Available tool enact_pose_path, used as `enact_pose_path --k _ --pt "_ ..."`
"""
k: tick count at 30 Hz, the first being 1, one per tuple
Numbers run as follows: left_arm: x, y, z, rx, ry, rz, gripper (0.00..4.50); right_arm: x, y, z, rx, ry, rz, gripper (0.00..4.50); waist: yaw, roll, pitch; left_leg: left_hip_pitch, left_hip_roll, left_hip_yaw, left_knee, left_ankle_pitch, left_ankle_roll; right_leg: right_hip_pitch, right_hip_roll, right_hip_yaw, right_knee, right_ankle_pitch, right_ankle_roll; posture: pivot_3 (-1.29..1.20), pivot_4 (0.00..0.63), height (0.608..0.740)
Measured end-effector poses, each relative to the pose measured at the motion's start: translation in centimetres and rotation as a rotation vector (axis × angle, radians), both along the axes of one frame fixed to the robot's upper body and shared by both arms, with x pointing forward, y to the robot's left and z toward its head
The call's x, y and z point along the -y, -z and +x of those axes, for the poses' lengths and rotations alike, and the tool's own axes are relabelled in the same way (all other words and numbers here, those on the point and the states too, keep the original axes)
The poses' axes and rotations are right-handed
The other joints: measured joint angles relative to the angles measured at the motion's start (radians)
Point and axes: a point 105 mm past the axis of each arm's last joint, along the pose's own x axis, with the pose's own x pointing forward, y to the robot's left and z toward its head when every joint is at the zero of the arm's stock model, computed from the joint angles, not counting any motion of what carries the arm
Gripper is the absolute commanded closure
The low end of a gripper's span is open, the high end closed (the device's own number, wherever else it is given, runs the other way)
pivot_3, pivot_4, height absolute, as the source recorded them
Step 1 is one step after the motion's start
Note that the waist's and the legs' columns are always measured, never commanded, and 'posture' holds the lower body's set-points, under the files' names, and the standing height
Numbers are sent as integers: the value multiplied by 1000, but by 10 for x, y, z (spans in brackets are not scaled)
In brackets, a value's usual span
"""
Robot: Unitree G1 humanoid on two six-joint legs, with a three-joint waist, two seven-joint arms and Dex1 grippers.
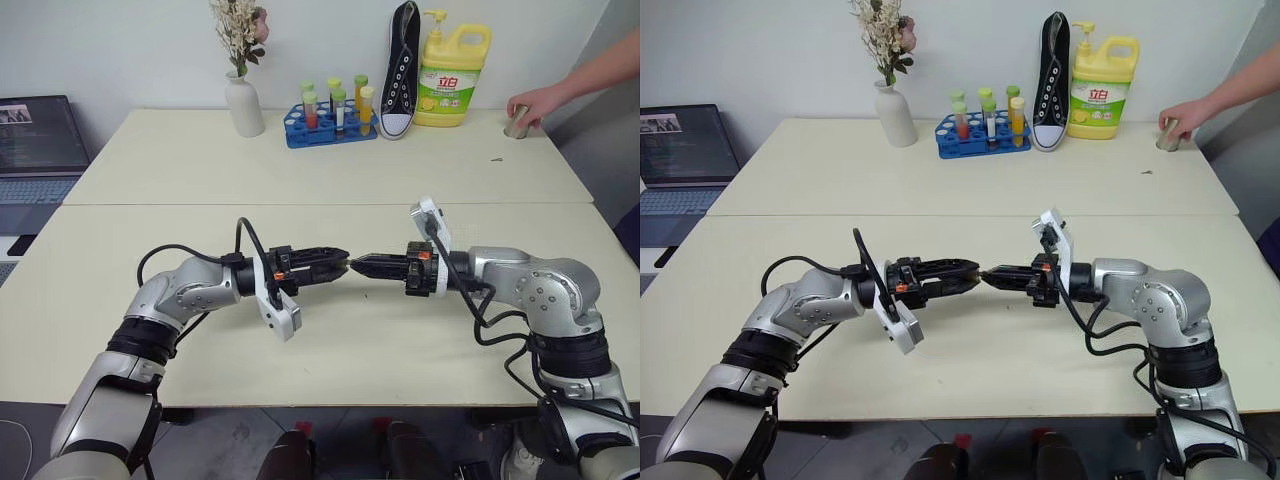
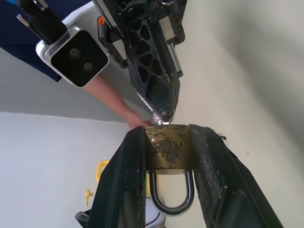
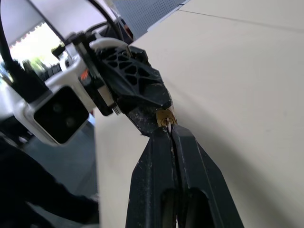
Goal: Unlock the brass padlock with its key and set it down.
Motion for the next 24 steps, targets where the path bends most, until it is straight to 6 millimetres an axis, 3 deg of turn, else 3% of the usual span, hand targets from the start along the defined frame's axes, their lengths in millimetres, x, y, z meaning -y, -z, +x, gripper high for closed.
enact_pose_path --k 5,15,24 --pt "1 0 -2 7 12 3 3517 1 0 -5 109 -15 -30 4500 -1 0 0 0 0 0 0 0 0 0 0 0 0 0 0 0 150 740" --pt "1 1 -3 3 14 9 3517 0 2 -5 123 -19 -32 4500 0 0 0 0 0 0 0 0 0 0 0 0 0 0 0 0 150 740" --pt "1 -2 -5 20 26 -1 3517 -1 -2 -7 -191 30 75 4500 1 0 0 0 0 0 0 0 0 0 0 0 0 0 0 0 150 740"
